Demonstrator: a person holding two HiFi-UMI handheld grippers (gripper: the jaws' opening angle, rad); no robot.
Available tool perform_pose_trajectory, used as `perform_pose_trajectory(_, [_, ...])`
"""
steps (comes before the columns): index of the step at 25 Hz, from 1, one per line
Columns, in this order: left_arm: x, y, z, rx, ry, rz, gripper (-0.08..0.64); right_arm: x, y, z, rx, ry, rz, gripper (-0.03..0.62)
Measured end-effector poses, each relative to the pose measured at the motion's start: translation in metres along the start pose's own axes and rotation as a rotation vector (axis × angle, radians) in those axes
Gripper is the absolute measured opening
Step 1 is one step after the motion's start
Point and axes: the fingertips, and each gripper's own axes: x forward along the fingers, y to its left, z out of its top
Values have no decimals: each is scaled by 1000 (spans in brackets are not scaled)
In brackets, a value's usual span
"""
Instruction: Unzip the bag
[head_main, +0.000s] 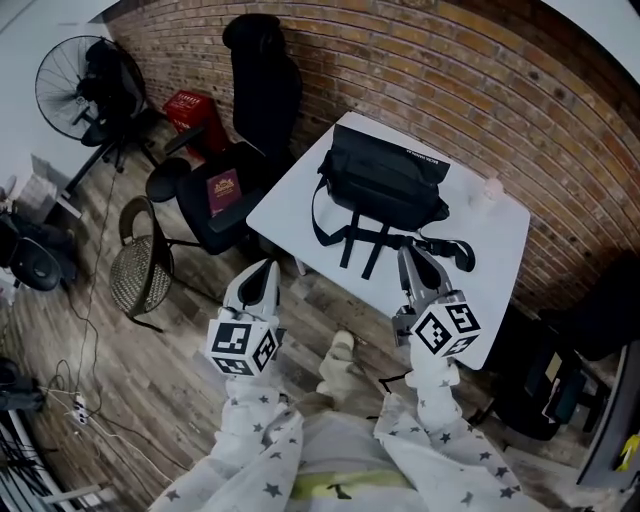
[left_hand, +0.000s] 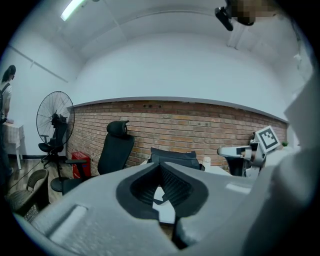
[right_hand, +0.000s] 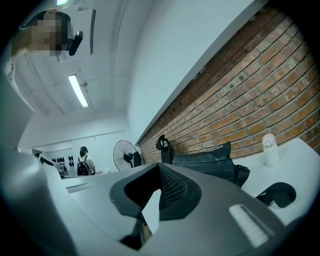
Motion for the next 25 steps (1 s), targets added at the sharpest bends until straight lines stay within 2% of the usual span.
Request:
perform_pose_trajectory(12, [109,29,6,-11,46,-86,-2,89,-37,-4,39,29,-5,8])
perform_pose_trajectory(18, [147,42,6,-18,51,-92,-2,119,-49,-9,47,46,21,8])
perform_pose_trajectory(25, [188,58,11,-5,56,-133,-2,157,-47,-44,36,154,76,8])
